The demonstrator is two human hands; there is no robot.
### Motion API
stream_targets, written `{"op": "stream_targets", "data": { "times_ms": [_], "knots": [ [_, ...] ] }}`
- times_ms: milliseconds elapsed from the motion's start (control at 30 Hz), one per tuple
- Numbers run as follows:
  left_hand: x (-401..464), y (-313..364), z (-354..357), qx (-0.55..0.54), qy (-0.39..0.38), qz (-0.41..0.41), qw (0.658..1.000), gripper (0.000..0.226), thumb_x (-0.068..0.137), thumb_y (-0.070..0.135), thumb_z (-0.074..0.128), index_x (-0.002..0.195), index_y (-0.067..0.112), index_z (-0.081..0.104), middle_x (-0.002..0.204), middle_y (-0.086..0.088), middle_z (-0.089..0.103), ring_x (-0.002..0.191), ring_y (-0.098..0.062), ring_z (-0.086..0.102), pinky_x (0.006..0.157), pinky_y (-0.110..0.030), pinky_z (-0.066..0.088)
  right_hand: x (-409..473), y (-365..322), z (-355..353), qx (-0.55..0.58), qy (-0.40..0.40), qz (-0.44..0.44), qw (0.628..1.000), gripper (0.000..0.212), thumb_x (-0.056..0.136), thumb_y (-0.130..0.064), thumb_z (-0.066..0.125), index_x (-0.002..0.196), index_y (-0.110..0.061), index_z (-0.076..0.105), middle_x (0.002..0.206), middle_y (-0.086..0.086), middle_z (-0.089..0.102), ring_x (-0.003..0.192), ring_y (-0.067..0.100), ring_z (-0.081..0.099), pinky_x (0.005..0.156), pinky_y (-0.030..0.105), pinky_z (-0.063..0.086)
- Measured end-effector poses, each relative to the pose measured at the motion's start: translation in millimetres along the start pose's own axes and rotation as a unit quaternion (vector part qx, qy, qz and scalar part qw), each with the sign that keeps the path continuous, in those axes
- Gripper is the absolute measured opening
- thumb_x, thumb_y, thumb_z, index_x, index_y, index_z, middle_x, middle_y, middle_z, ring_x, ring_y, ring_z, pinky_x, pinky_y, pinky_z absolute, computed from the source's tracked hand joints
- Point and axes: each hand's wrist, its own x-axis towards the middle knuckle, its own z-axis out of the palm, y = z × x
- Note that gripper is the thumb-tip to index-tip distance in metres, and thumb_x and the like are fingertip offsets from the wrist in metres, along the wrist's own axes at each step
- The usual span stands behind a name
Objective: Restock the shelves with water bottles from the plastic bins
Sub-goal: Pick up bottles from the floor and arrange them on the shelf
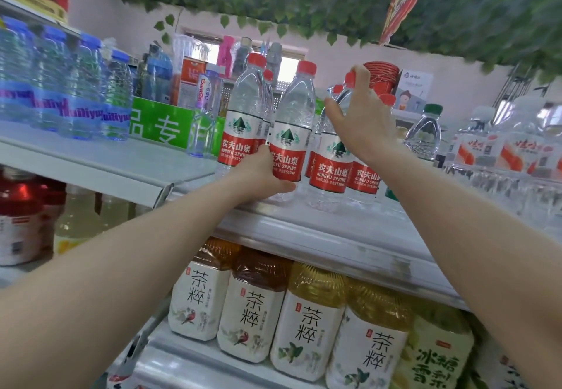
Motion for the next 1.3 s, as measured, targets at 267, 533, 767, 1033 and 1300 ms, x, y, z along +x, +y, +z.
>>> {"op": "stream_targets", "data": {
  "times_ms": [267,533,767,1033,1300],
  "knots": [
    [-23.5,4.9,-12.3,0.047,0.056,0.045,0.996,0.060,0.081,0.035,0.075,0.125,0.009,0.042,0.118,-0.008,0.060,0.107,-0.029,0.059,0.089,-0.037,0.048,-11.3,-30.3,-25.5,-0.095,-0.060,0.069,0.991,0.065,0.099,-0.046,0.045,0.151,-0.023,0.014,0.143,0.016,0.042,0.113,0.039,0.056,0.083,0.046,0.047],
    [-93.3,-28.5,-55.4,0.126,0.116,0.180,0.969,0.065,0.088,0.027,0.066,0.143,0.010,0.035,0.141,-0.010,0.043,0.125,-0.030,0.045,0.101,-0.040,0.040,-101.7,-99.6,-57.2,-0.217,-0.080,0.005,0.973,0.053,0.099,-0.038,0.047,0.146,-0.021,0.029,0.141,0.012,0.041,0.122,0.033,0.049,0.086,0.046,0.048],
    [-170.5,-106.1,-64.8,0.187,0.116,0.250,0.943,0.062,0.085,0.024,0.068,0.140,0.010,0.042,0.140,-0.011,0.045,0.126,-0.032,0.043,0.103,-0.041,0.039,-211.0,-152.2,-49.5,-0.238,-0.157,-0.026,0.958,0.050,0.099,-0.039,0.046,0.143,-0.019,0.033,0.136,0.009,0.045,0.118,0.030,0.048,0.080,0.045,0.052],
    [-258.9,-241.2,-12.8,0.218,0.034,0.221,0.950,0.051,0.081,0.019,0.069,0.128,0.007,0.053,0.129,-0.016,0.054,0.109,-0.041,0.053,0.081,-0.050,0.050,-376.8,-182.5,37.2,-0.143,-0.274,-0.037,0.950,0.044,0.099,-0.033,0.048,0.139,-0.015,0.042,0.126,0.015,0.050,0.103,0.038,0.054,0.064,0.041,0.049],
    [-379.3,-417.8,111.3,0.212,-0.112,0.142,0.961,0.045,0.078,0.019,0.074,0.119,0.010,0.061,0.121,-0.012,0.060,0.106,-0.037,0.057,0.085,-0.044,0.050,-597.2,-188.1,158.4,-0.005,-0.408,0.008,0.913,0.044,0.094,-0.025,0.052,0.135,-0.010,0.049,0.117,0.014,0.056,0.098,0.035,0.056,0.074,0.043,0.053]
  ]
}}
